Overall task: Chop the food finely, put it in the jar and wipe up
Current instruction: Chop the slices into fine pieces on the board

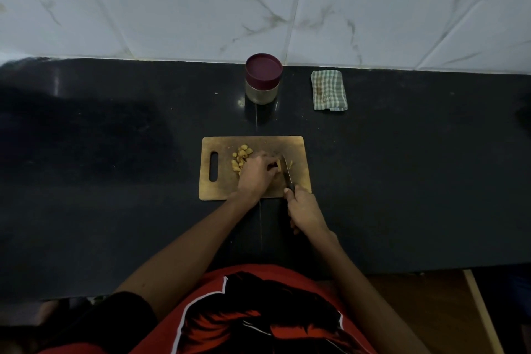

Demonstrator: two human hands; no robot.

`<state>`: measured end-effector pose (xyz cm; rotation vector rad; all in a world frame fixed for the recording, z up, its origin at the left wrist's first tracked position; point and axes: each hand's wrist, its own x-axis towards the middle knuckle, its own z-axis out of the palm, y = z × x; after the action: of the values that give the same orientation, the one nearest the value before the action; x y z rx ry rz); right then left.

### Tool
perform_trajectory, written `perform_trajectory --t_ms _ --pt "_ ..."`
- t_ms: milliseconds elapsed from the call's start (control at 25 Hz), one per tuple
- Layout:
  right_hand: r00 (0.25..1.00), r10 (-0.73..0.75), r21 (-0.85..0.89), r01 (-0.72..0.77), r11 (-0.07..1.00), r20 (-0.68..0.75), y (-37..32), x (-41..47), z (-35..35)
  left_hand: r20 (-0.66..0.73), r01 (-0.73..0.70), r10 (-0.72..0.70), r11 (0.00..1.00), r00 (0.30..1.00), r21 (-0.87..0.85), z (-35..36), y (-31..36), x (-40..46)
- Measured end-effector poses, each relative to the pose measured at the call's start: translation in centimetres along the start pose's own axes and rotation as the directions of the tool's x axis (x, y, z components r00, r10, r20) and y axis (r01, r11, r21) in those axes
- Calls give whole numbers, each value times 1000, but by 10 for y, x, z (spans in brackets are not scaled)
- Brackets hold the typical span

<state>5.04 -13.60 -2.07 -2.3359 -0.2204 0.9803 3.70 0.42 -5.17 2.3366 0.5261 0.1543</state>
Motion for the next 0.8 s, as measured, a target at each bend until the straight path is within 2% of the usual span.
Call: perform_trajectory --t_ms 520,800 --pt "999 -14 -124 8 992 -43 -7 8 5 20 13 -13 1000 1000 -17 -1 0 1" --pt "997 73 -139 -76 987 -24 -18 15 -3 15 21 -21 1000 1000 -13 3 -3 4"
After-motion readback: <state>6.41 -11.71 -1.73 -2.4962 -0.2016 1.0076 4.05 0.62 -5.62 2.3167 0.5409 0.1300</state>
